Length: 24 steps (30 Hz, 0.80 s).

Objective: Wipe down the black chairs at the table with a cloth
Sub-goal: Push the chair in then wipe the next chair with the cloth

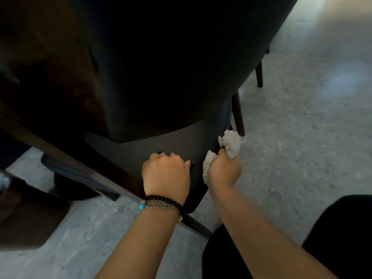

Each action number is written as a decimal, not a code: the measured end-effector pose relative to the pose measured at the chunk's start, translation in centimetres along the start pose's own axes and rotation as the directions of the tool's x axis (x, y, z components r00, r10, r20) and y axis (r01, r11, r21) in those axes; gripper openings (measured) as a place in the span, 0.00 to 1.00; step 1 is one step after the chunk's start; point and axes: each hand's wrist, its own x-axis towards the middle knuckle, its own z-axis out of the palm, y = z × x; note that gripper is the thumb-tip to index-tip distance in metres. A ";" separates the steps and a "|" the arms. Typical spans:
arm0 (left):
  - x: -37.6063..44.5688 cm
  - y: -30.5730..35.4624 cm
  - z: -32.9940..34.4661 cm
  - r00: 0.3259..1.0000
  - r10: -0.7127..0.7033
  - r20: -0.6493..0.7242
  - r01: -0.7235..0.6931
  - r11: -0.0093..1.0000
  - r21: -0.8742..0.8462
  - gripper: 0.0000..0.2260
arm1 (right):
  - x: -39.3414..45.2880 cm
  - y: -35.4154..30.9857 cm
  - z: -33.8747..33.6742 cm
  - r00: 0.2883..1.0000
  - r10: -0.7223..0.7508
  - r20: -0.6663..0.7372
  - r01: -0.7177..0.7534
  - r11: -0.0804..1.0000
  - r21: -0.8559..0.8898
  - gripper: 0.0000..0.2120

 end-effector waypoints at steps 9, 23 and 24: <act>8.6 4.2 2.6 0.982 0.106 -0.157 -0.156 0.923 -0.352 0.27 | 2.7 -0.6 0.4 0.952 -0.245 0.182 0.240 0.969 0.049 0.18; 17.1 11.8 -0.4 0.979 0.173 -0.111 -0.202 0.915 -0.349 0.27 | 24.0 -10.0 11.3 0.891 -0.204 0.406 0.250 0.966 -0.063 0.12; 17.2 11.9 -0.2 0.978 0.185 -0.091 -0.205 0.917 -0.342 0.28 | 25.1 -10.1 11.9 0.887 -0.193 0.419 0.241 0.968 -0.064 0.11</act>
